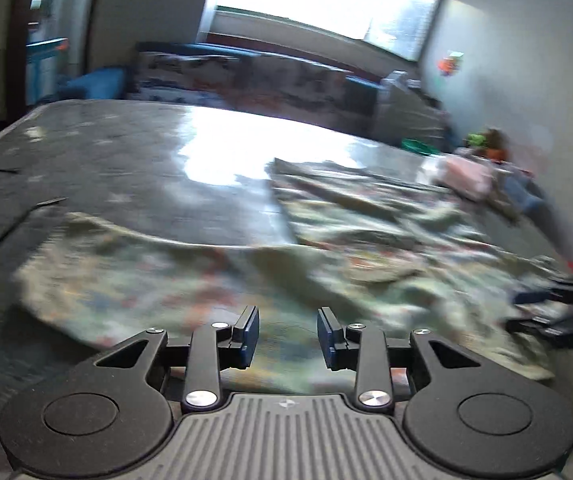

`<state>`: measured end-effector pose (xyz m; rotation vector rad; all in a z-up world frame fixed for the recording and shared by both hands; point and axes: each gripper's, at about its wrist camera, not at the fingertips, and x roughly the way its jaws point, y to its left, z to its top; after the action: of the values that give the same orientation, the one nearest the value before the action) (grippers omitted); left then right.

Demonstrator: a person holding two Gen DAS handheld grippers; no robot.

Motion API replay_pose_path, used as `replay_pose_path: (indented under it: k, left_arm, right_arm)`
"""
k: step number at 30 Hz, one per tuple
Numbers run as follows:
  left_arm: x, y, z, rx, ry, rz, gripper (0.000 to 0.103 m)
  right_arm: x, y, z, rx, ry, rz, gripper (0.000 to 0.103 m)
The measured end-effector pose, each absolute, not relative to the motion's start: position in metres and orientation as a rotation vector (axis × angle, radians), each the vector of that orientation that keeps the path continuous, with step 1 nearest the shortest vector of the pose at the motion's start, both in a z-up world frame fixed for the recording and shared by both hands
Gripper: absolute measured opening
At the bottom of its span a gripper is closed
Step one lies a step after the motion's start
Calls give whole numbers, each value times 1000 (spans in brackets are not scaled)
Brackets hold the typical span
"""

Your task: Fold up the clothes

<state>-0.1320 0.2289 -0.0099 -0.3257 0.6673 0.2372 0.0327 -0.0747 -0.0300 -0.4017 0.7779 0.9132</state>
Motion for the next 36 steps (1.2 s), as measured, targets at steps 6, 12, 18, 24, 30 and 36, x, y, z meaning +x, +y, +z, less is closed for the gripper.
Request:
replay_pose_path:
  k: [6, 12, 18, 24, 30, 36]
  left_arm:
    - [-137, 266, -17, -280, 680, 419, 34]
    - [-155, 299, -18, -296, 681, 575, 25]
    - [-164, 292, -16, -266, 712, 646, 18]
    - [-161, 290, -13, -286, 729, 688, 18]
    - [-151, 281, 2, -329, 708, 625, 29]
    - [-132, 246, 17, -324, 682, 478, 47]
  right_arm:
    - [32, -75, -31, -407, 782, 902, 69]
    - [33, -76, -31, -403, 783, 895, 70]
    - [34, -76, -32, -402, 779, 889, 74]
    - [33, -76, -32, -399, 770, 891, 74]
    - [32, -85, -24, -353, 739, 879, 74]
    - [39, -111, -16, -263, 723, 814, 74]
